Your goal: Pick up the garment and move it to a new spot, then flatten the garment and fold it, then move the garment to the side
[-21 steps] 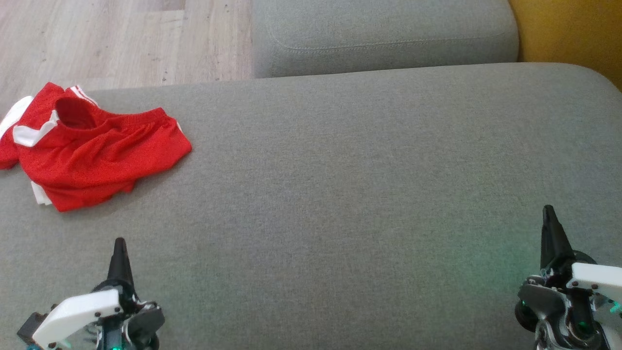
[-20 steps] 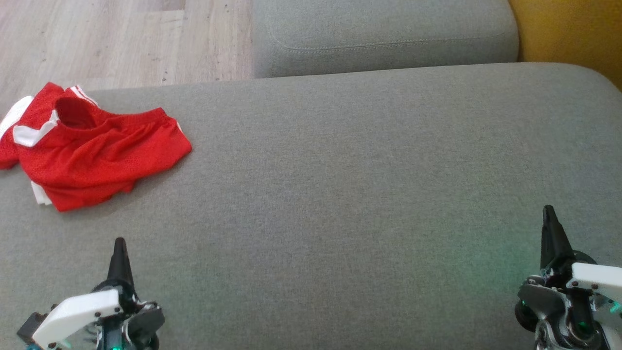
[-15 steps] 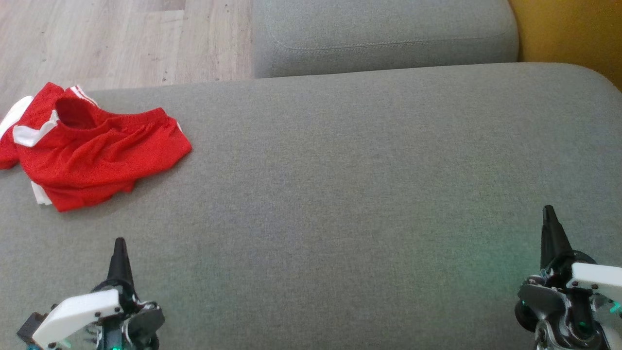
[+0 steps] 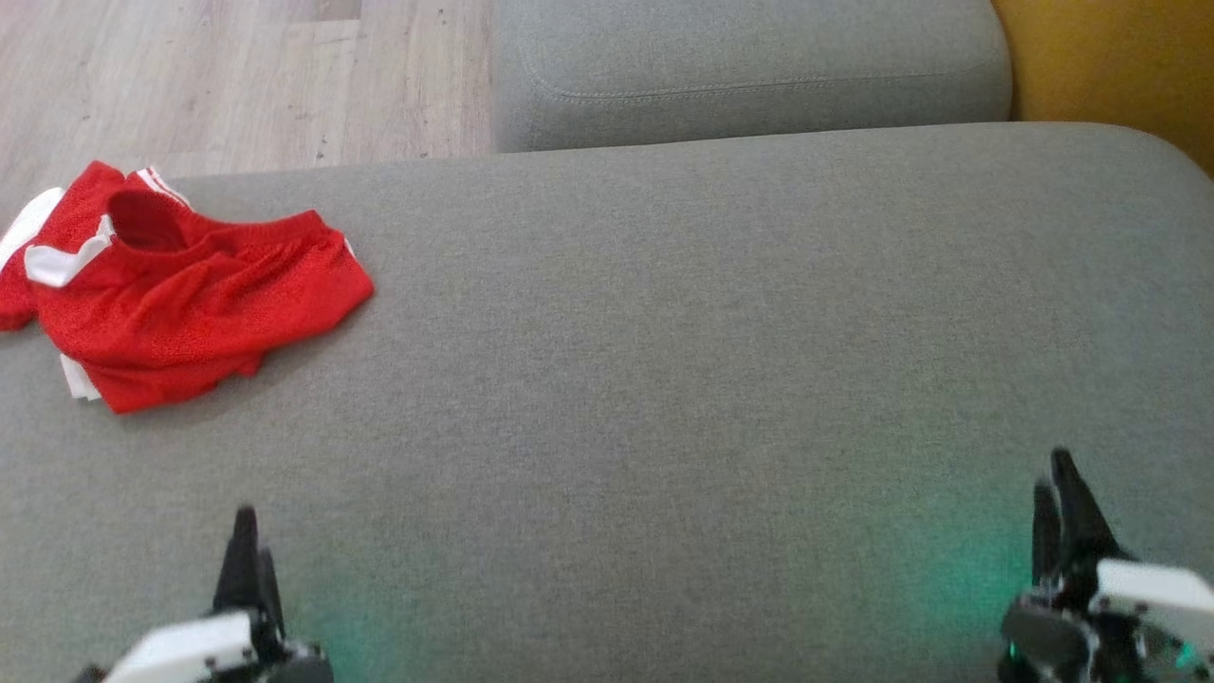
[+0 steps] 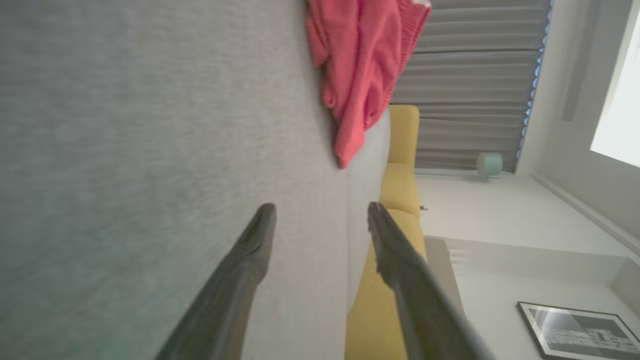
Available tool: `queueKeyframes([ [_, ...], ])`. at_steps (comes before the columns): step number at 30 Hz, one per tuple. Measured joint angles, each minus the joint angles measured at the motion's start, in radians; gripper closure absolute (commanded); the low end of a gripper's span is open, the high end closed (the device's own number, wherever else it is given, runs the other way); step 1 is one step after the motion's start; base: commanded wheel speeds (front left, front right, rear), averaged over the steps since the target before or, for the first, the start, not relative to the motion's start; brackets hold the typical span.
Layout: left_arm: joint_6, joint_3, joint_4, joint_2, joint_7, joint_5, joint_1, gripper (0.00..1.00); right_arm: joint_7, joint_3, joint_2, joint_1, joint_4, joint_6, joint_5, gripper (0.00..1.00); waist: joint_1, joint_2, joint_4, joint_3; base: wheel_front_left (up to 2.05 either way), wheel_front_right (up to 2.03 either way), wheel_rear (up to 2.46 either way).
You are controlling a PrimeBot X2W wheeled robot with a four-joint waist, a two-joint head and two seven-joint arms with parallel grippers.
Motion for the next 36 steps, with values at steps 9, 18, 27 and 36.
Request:
queueKeyframes([
  [9, 0.001, -0.016, 0.007, -0.004, -0.023, 0.006, 0.043, 0.0, -0.02, 0.021, 0.002, 0.034, 0.019, 0.0, -0.014, 0.0, 0.0, 0.0, -0.001, -0.001, 0.0, 0.0, 0.0],
  [18, 0.01, -0.03, -0.031, -0.004, -0.049, 0.059, 0.043, 0.0, -0.048, 0.026, 0.002, 0.034, -0.001, 0.0, -0.086, 0.0, 0.0, 0.0, -0.001, -0.002, 0.0, 0.0, 0.0],
  [27, 0.028, -0.042, -0.073, -0.004, -0.072, 0.153, 0.043, 0.0, -0.072, 0.033, 0.002, 0.034, -0.044, 0.0, -0.227, 0.0, 0.0, 0.0, 0.0, -0.001, 0.0, 0.0, 0.0],
  [36, 0.044, -0.076, -0.112, -0.004, -0.096, 0.27, 0.044, 0.0, -0.094, 0.056, 0.002, 0.035, -0.081, 0.0, -0.351, 0.0, 0.0, 0.0, 0.003, -0.003, 0.0, 0.0, 0.0],
])
